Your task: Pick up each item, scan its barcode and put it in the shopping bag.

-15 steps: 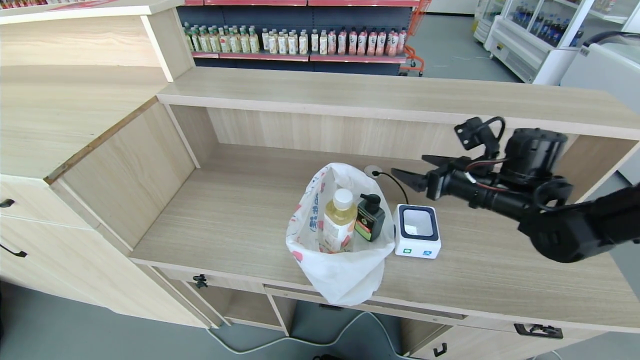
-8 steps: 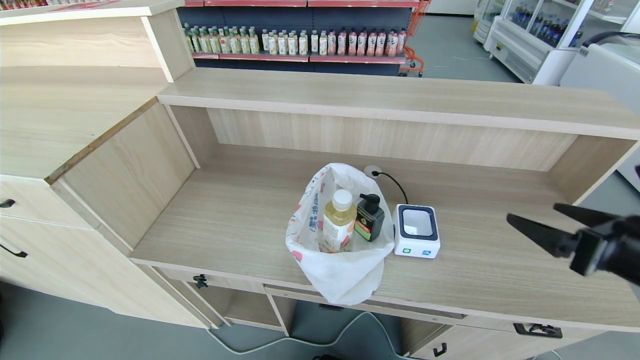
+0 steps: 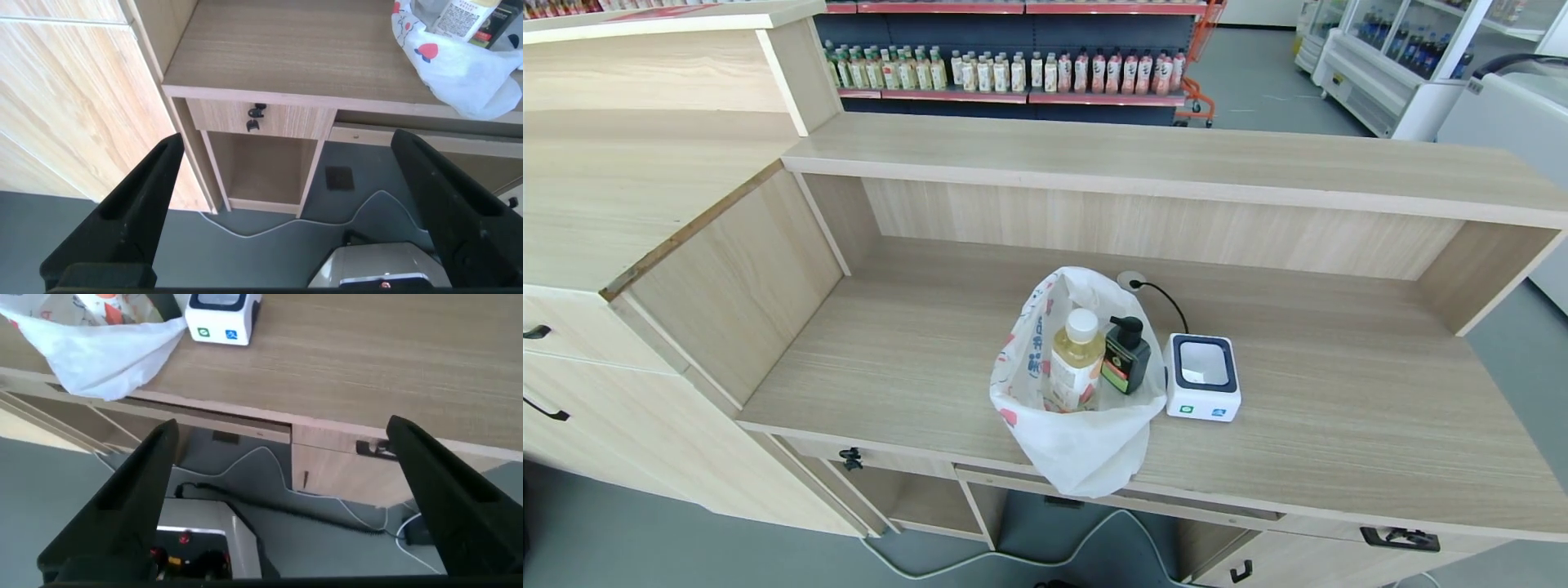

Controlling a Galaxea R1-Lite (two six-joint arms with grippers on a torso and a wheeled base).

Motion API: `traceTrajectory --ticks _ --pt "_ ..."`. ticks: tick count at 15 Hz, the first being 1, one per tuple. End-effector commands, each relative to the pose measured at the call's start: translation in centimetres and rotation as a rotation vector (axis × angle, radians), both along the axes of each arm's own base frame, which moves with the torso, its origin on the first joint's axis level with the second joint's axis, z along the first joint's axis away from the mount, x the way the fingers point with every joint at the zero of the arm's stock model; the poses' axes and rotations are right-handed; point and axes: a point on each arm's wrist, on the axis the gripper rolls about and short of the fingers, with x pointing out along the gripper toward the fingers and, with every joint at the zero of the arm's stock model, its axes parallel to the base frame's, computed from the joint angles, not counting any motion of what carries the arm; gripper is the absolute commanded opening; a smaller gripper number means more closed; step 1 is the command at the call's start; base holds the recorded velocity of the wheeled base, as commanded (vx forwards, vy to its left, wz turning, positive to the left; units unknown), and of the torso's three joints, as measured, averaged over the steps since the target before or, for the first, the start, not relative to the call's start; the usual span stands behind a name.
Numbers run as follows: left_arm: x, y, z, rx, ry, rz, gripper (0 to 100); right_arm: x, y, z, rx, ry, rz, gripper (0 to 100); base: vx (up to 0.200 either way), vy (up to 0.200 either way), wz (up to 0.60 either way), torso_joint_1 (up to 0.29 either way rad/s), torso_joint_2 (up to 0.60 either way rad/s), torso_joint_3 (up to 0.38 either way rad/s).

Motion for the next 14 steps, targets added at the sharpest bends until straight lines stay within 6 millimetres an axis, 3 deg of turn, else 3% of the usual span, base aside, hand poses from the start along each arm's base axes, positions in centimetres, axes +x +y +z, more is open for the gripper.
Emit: traceTrajectory --ticks 1,5,14 --pt "0.01 0.0 0.0 0.0 0.001 0.0 100 -2.41 -0.08 -1.66 -0.001 -0.147 -0.015 100 0.0 0.0 0.0 0.0 0.0 0.0" --pt "0.01 0.0 0.0 0.0 0.001 0.0 100 -3.01 -0.07 -2.03 -0.057 -0.205 -0.074 100 0.0 0.0 0.0 0.0 0.0 0.0" --pt "0.01 0.0 0.0 0.0 0.001 0.0 100 -3.01 -0.15 -2.21 -0.008 -0.184 -0.11 100 0.0 0.0 0.0 0.0 0.0 0.0"
